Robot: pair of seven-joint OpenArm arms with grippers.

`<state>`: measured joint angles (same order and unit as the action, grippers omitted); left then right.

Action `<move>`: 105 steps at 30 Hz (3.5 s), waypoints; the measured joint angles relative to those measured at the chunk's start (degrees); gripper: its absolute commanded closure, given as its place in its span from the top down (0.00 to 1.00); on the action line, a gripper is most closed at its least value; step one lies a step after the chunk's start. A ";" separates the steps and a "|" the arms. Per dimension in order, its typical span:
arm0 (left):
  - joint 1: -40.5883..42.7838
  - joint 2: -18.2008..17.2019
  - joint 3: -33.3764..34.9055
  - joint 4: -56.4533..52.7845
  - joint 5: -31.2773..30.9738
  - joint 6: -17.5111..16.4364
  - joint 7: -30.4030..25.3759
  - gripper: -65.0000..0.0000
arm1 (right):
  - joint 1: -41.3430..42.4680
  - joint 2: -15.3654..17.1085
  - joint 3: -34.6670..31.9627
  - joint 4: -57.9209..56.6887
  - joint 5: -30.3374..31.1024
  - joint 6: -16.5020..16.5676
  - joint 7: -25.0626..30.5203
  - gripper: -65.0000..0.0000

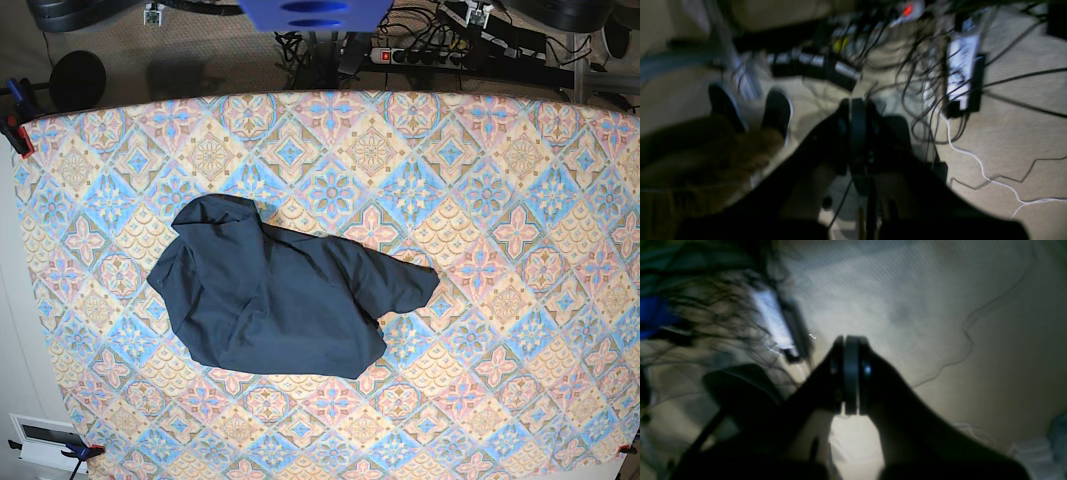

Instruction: Layout the t-shirt on the table in an organized manner, then fold the t-shirt properly

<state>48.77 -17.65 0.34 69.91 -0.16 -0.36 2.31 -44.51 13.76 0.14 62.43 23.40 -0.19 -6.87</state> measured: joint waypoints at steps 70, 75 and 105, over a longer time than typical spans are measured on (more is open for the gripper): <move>-12.74 -2.03 -6.51 46.45 -32.87 0.76 26.01 0.26 | 30.08 0.55 -9.05 41.64 -0.17 -0.22 -27.74 0.25; -12.74 -2.03 -6.51 46.45 -32.87 0.79 25.99 0.26 | 29.92 0.52 -9.09 39.89 -0.22 -0.26 -28.06 0.31; -12.41 -1.88 -6.49 46.45 -32.87 0.81 26.01 0.26 | 32.11 0.52 -13.11 38.38 -0.39 -0.31 -27.50 0.46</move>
<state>36.36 -19.53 -6.15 116.36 -33.04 0.45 28.32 -12.40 14.28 -12.97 100.82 23.00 -0.49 -34.37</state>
